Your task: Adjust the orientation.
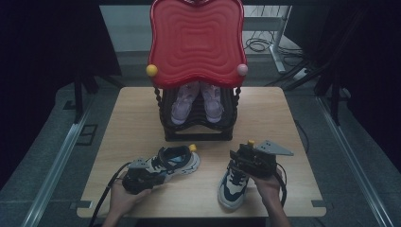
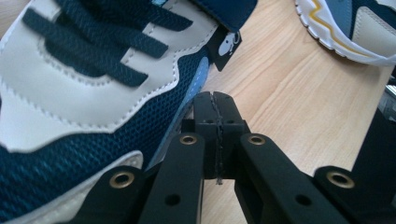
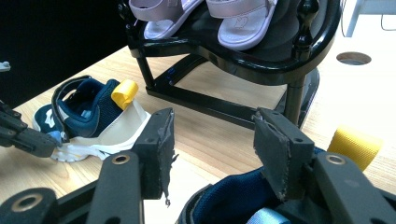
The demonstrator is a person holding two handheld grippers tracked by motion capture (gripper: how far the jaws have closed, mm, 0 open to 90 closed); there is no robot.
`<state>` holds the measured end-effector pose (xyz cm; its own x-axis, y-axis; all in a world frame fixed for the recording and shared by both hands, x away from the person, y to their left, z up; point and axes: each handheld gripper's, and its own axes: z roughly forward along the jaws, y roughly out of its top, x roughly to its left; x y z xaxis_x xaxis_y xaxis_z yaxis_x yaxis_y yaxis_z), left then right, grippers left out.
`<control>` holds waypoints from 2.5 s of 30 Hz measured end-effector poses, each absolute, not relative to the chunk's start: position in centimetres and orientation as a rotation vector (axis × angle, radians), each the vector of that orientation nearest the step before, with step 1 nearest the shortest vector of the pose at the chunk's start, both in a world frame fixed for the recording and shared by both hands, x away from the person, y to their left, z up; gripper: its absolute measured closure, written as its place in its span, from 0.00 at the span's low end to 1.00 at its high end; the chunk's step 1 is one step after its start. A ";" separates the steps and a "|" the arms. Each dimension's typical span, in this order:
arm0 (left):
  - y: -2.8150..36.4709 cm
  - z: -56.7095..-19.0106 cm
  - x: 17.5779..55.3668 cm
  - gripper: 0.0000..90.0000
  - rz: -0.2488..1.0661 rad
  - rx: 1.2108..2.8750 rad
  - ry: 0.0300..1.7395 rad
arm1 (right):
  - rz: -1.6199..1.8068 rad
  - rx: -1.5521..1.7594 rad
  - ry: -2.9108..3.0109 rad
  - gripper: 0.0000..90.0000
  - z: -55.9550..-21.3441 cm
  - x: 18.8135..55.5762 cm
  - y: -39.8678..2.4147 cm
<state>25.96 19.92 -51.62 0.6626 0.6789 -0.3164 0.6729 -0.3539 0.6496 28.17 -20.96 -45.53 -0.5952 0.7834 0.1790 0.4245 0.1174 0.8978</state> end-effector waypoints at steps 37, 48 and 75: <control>24.5 -52.3 29.5 1.00 0.076 1.972 1.225 | 1.460 1.173 2.088 0.54 -45.9 28.3 -20.3; 24.7 -51.4 29.6 0.94 0.133 1.946 1.219 | 1.462 1.175 2.082 0.54 -45.8 28.2 -20.5; 25.8 -45.8 26.1 0.52 0.261 1.831 1.152 | 1.476 1.064 2.204 0.98 -44.7 28.8 -18.8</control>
